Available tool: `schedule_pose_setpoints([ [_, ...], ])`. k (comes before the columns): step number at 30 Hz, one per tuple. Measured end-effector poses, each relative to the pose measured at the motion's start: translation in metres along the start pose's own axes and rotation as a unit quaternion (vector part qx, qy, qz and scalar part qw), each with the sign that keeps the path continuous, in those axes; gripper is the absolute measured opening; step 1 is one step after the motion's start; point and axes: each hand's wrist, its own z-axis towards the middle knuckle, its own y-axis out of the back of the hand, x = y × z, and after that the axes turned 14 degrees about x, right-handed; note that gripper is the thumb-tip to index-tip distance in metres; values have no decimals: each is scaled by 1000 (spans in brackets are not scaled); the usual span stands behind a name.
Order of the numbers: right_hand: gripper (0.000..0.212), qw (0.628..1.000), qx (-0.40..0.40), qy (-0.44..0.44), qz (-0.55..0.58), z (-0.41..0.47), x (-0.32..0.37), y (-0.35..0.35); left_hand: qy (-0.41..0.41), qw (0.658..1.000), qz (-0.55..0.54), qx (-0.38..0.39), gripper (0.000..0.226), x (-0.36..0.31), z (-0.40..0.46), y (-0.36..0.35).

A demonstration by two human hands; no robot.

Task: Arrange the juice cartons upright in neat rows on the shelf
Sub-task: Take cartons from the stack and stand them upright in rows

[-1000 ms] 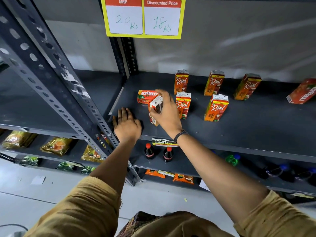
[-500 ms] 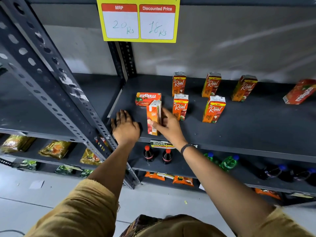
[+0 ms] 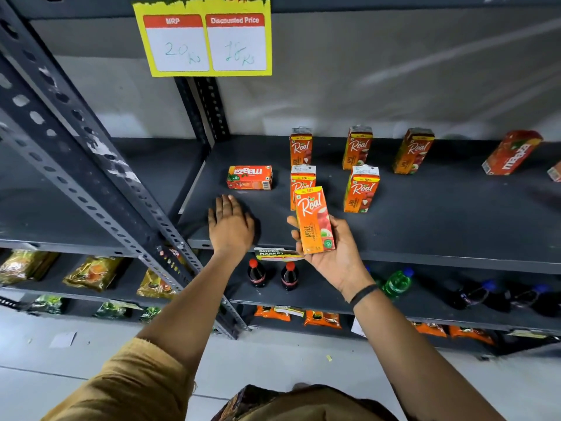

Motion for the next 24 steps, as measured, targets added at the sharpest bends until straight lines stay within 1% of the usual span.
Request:
schedule_pose_setpoints([
  [4,49,1000,-20,24,2,-19,11,7,2,1000,-7,26,59,-17,-8,-9],
  [6,54,999,-25,40,-1,-31,18,15,17,999,3,35,59,-22,-9,-13],
  [9,54,996,-59,67,-9,-49,37,33,42,998,1,44,60,-27,-7,-14],
  [10,60,993,-78,79,-32,-54,47,41,51,997,-9,50,61,-31,-6,-14],
  [12,83,982,-110,103,-113,-64,72,55,70,995,-33,66,63,-37,-4,-13],
  [13,87,974,-117,109,-161,-68,86,63,78,994,-36,73,64,-40,-4,-14],
  [16,72,944,-112,123,-284,-74,127,85,84,992,-19,88,65,-42,-2,-15],
  [19,67,918,-111,135,-356,-68,163,104,83,992,-10,89,65,-39,-2,-15],
  [22,55,883,-123,110,-440,-56,190,121,78,994,-1,83,65,-37,-1,-17],
  [24,53,863,-126,97,-480,-50,198,130,75,994,0,78,64,-36,-1,-18],
])
